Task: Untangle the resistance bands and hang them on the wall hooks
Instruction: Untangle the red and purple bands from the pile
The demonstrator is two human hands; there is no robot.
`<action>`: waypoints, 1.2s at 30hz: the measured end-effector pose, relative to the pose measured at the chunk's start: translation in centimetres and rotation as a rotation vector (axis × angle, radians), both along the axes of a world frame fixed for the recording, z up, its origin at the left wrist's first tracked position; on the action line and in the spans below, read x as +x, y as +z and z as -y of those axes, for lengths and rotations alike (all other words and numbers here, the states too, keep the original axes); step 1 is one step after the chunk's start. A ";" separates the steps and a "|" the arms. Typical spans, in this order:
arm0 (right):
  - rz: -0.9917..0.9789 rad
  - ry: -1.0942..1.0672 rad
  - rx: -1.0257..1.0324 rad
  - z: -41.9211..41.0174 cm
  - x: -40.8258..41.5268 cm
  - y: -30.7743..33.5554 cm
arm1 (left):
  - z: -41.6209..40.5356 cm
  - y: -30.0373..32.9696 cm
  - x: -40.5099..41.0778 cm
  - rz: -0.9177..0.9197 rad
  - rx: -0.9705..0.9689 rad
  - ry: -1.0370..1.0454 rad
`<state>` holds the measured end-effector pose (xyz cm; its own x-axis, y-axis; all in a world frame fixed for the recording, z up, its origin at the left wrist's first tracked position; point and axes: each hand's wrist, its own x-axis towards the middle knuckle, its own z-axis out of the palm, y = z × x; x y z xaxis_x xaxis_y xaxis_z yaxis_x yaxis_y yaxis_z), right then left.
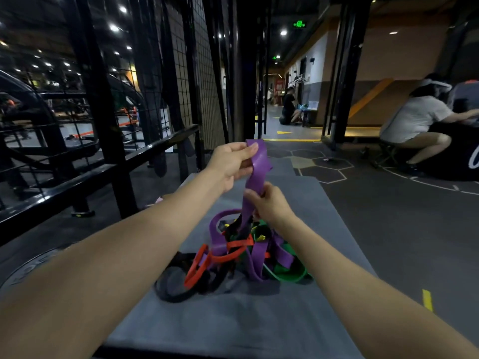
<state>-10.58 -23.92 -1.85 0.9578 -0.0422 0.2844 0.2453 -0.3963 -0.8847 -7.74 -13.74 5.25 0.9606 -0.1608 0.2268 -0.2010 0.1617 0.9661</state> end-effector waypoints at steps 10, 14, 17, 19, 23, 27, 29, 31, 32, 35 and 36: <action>0.023 -0.274 0.335 4.5 0.6 1.1 | -4.0 -12.6 -1.2 -0.123 0.549 0.208; 0.065 -0.280 0.383 5.4 0.6 1.5 | -4.0 -16.7 -2.4 -0.165 0.779 0.146; 0.117 -0.248 0.398 5.0 0.7 2.8 | -3.6 -16.3 -2.9 0.233 1.061 0.170; 0.140 -0.232 0.403 4.6 1.0 3.8 | -3.1 -15.3 -3.2 0.442 1.255 0.122; 0.204 -0.222 0.398 4.6 1.1 5.4 | -3.4 -14.3 -2.9 0.518 1.516 0.106; 0.232 -0.308 0.351 6.2 1.6 6.9 | -8.4 -9.6 0.8 0.495 1.324 0.299; 0.261 -0.356 0.359 6.5 2.0 8.1 | -9.8 -5.7 2.6 0.550 1.295 0.372; 0.302 -0.376 0.397 6.6 2.4 9.4 | -9.7 -2.6 3.5 0.577 1.257 0.378; 0.322 -0.376 0.392 6.6 2.5 9.8 | -9.4 -1.6 3.6 0.582 1.235 0.381; 0.328 -0.427 0.258 7.4 2.8 9.0 | -9.5 -2.2 3.9 0.562 1.232 0.412; 0.304 -0.467 0.198 8.0 3.0 8.1 | -10.1 -3.0 4.0 0.549 1.249 0.419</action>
<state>-7.60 -31.90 6.29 0.7017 -0.5199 0.4871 0.3389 -0.3578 -0.8701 -3.79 -3.64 2.22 0.8244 -0.2602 0.5027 -0.4097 -0.8871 0.2127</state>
